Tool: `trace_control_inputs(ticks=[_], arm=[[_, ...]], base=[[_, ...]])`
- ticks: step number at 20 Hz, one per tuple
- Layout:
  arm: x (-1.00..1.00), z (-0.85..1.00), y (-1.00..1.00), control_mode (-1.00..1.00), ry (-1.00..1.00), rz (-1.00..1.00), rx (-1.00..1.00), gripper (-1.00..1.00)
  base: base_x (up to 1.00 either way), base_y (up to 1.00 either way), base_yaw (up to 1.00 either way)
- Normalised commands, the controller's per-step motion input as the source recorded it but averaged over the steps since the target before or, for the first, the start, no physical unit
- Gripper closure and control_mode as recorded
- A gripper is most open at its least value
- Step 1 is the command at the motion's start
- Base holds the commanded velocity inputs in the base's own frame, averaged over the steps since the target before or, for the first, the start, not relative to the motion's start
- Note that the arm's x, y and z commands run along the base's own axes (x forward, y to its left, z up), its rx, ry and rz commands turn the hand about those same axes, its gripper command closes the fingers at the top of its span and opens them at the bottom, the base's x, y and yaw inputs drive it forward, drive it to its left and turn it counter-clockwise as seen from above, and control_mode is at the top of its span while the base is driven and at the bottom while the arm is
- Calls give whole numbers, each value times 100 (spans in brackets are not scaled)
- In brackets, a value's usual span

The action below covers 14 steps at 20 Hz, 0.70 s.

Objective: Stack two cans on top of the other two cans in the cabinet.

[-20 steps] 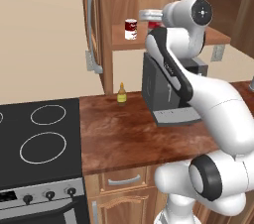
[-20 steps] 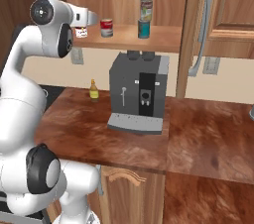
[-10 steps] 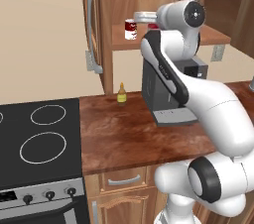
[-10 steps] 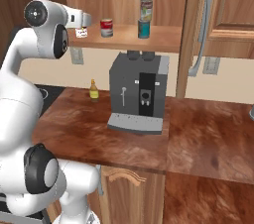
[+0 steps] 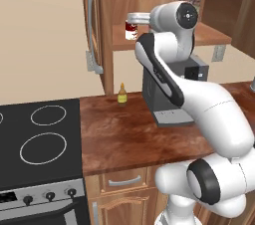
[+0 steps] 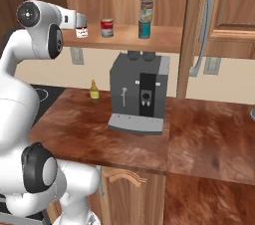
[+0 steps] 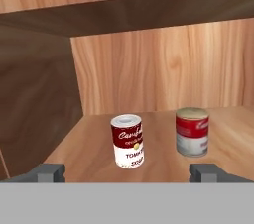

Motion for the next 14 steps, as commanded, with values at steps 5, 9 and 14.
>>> trace_control_inputs(ticks=[5, 9, 14], arm=[[0, -3, 2, -100, 0, 0, 0, -100], [0, -10, 0, -100, 0, 0, 0, -100], [0, -20, 0, -100, 0, 0, 0, -100]], base=[[0, 0, 0], [0, 0, 0], [0, 0, 0]])
